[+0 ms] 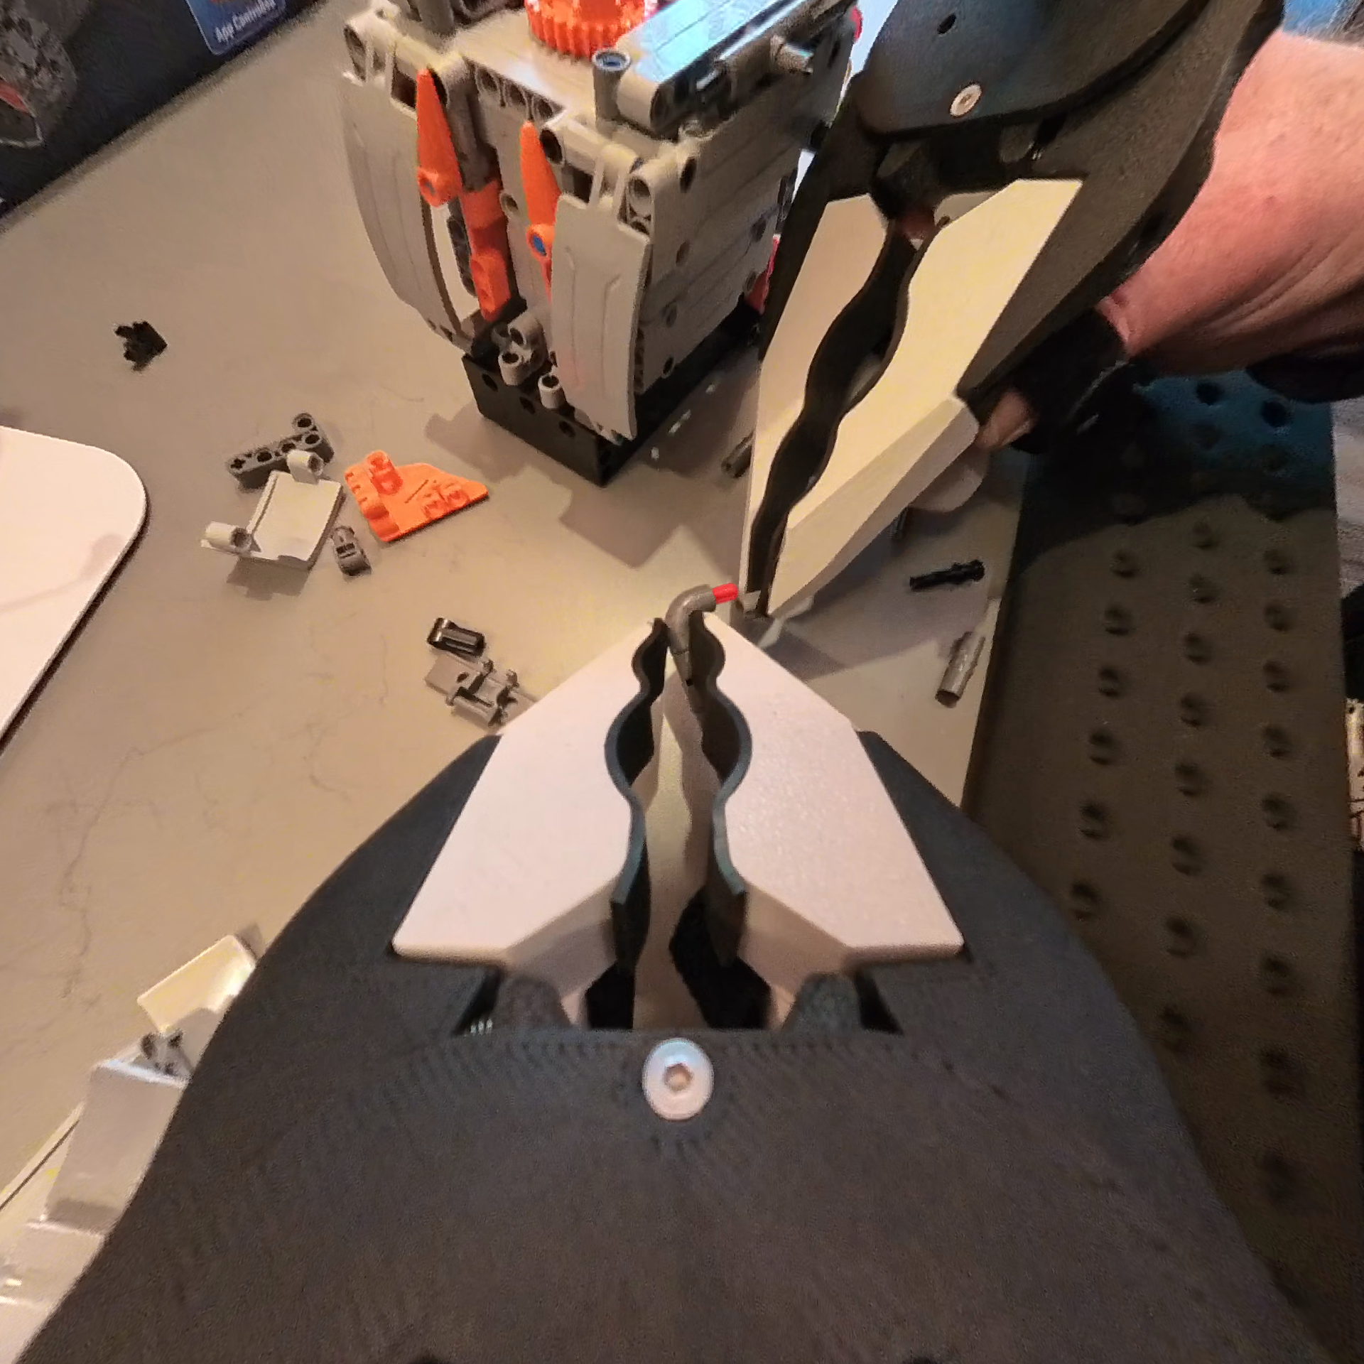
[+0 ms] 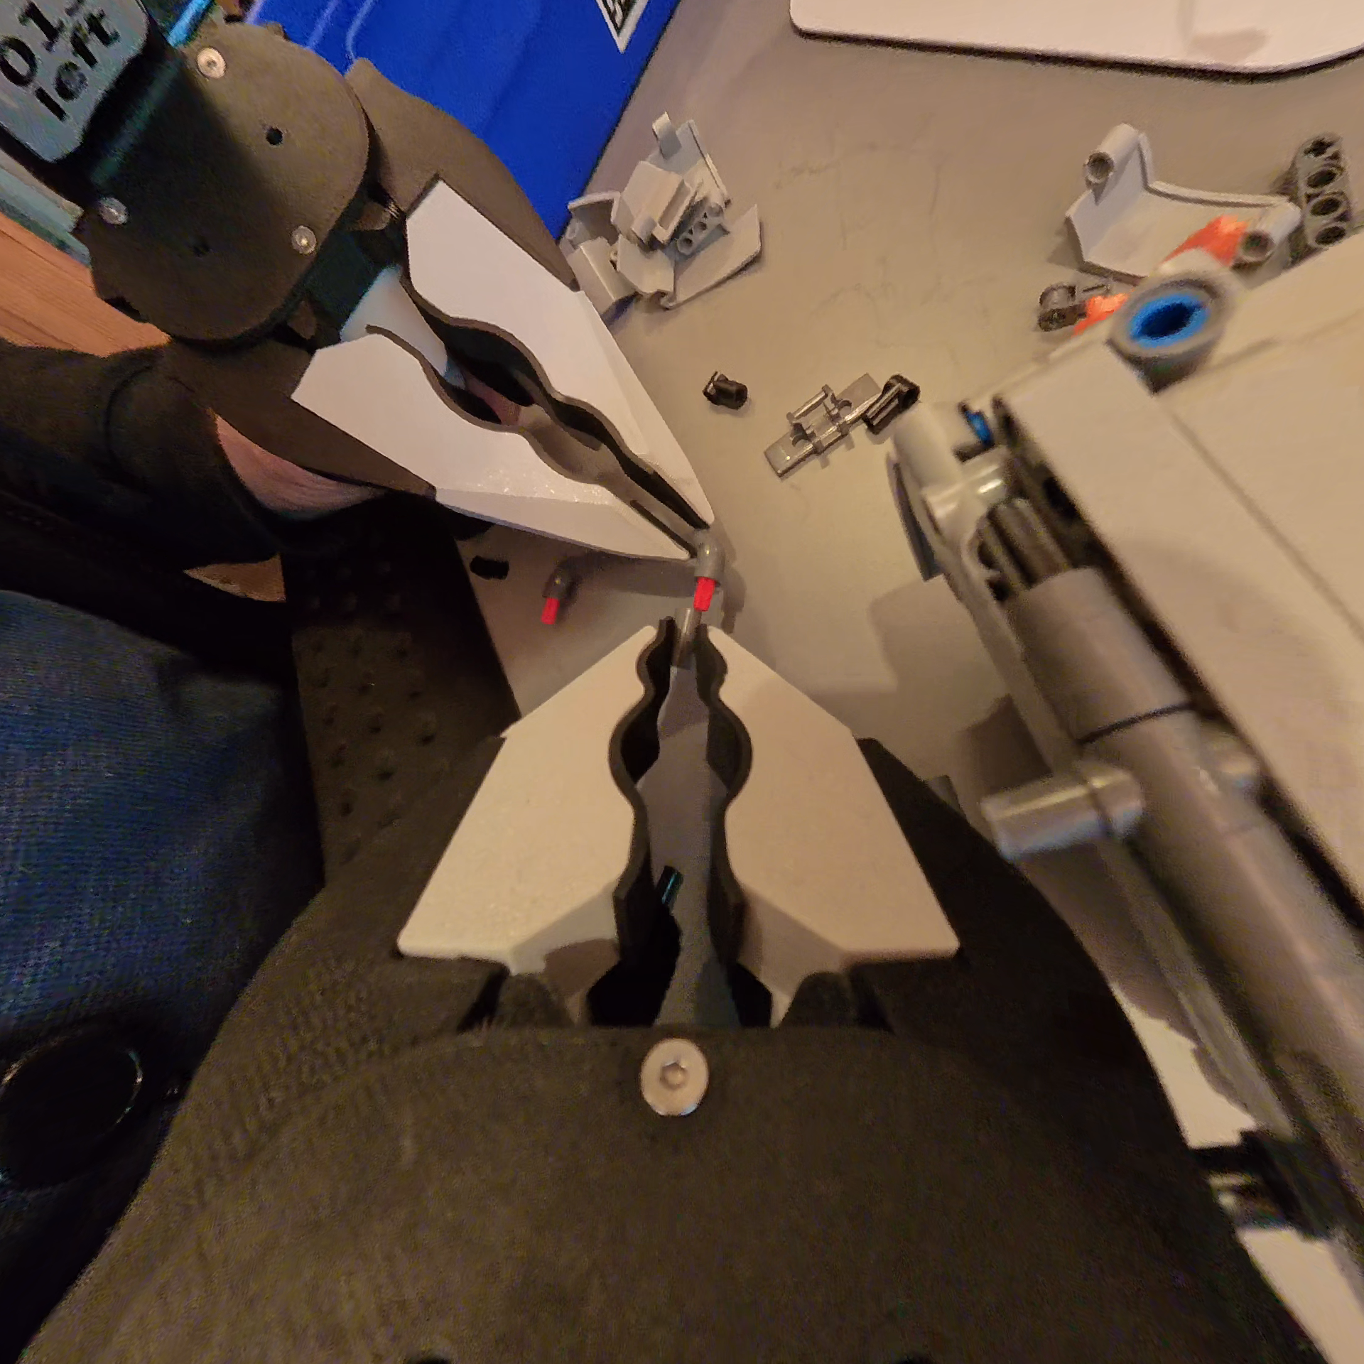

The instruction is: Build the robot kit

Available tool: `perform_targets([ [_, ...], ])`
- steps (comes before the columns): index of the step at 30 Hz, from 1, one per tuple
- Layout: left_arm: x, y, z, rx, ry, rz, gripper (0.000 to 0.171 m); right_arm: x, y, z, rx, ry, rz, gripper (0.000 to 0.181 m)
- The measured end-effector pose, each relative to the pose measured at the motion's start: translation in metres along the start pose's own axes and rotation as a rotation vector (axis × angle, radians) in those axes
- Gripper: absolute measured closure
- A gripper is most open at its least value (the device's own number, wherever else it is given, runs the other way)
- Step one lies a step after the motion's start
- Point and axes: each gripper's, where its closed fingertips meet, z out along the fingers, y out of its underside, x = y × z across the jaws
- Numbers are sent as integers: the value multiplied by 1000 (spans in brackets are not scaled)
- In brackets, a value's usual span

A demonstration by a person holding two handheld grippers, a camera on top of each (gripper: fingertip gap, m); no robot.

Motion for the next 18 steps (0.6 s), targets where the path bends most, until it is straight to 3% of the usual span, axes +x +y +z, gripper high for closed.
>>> perform_targets([
  [18,7,-23,-16,89,-27,107,168,-14,-16,-21,149,-138,112,178],
])
